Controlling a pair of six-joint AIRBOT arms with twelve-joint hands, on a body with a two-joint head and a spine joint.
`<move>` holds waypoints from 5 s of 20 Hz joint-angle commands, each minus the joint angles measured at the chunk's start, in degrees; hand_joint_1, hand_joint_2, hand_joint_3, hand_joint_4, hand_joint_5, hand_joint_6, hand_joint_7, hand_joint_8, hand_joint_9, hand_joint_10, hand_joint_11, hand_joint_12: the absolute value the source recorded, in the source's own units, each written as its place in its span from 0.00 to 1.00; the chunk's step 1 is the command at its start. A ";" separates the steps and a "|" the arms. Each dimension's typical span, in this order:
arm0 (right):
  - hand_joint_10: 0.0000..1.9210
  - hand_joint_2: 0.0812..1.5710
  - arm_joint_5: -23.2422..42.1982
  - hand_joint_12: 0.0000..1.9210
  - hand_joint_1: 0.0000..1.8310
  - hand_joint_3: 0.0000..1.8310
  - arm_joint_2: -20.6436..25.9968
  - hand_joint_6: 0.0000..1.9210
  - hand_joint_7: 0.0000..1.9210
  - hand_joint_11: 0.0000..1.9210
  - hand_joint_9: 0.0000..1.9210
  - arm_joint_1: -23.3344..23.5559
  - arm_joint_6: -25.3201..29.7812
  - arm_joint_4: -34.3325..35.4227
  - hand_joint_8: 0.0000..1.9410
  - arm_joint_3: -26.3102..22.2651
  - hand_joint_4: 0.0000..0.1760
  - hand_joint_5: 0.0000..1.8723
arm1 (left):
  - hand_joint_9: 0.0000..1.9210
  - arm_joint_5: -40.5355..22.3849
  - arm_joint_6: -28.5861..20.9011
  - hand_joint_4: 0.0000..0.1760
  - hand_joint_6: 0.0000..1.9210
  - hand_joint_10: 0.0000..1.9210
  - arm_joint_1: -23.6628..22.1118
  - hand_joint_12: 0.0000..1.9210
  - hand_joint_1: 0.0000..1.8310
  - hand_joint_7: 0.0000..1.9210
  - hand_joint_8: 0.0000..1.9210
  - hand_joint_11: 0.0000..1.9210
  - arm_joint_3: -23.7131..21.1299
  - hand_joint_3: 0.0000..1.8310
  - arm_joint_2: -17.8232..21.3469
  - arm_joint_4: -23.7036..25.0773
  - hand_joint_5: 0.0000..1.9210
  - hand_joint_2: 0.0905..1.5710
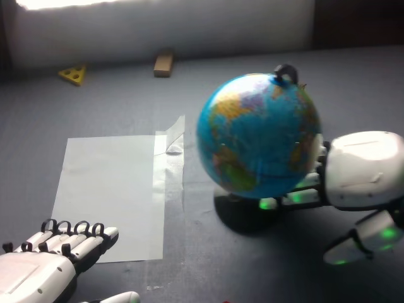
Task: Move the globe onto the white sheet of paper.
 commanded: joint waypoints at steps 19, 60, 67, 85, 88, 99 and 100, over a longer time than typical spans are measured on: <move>0.00 0.74 -20.87 0.14 0.00 0.00 -11.15 0.00 0.07 0.00 0.07 6.92 -0.63 -0.23 0.00 -2.44 0.00 0.05 | 0.05 -4.53 -0.04 0.00 0.00 0.00 2.09 0.16 0.00 0.06 0.00 0.00 3.16 0.00 -2.04 6.27 0.05 0.75; 0.00 0.74 -36.17 0.15 0.00 0.00 -22.89 0.00 0.07 0.00 0.07 13.64 6.23 -0.17 0.00 -6.48 0.00 0.06 | 0.04 -6.34 -0.28 0.00 0.00 0.00 2.48 0.17 0.00 0.05 0.00 0.00 1.29 0.00 -2.94 4.16 0.05 0.75; 0.00 0.74 -36.28 0.15 0.00 0.00 -23.13 0.00 0.07 0.00 0.07 14.13 6.28 -0.14 0.00 -6.82 0.00 0.06 | 0.04 -6.70 -0.30 0.00 0.00 0.00 2.87 0.16 0.00 0.05 0.00 0.00 0.86 0.00 -3.14 4.00 0.05 0.75; 0.00 0.74 -35.71 0.17 0.00 0.00 -21.21 0.00 0.08 0.00 0.08 14.18 6.18 -0.15 0.00 -7.88 0.00 0.06 | 0.05 -7.47 -1.22 0.00 0.00 0.00 2.72 0.18 0.00 0.06 0.00 0.00 -2.67 0.00 -1.35 -0.93 0.06 0.75; 0.00 0.74 -35.79 0.17 0.00 0.00 -20.68 0.00 0.08 0.00 0.08 14.13 6.17 -0.15 0.00 -8.43 0.00 0.07 | 0.05 -6.26 -1.20 0.00 0.00 0.00 1.70 0.18 0.00 0.06 0.00 0.00 -5.26 0.00 0.21 -4.82 0.06 0.75; 0.00 0.74 -35.14 0.19 0.00 0.00 4.11 0.00 0.07 0.00 0.08 15.58 18.67 -0.14 0.00 -29.57 0.00 0.05 | 0.04 -0.17 5.29 0.00 0.00 0.00 -7.48 0.13 0.00 0.06 0.00 0.00 -12.13 0.00 3.03 -17.49 0.06 0.75; 0.00 0.74 -37.06 0.19 0.00 0.00 6.10 0.00 0.07 0.00 0.08 15.78 19.93 -0.13 0.00 -31.49 0.00 0.05 | 0.04 -0.17 6.43 0.00 0.00 0.00 -8.45 0.14 0.00 0.06 0.00 0.00 -12.74 0.00 3.16 -18.89 0.06 0.75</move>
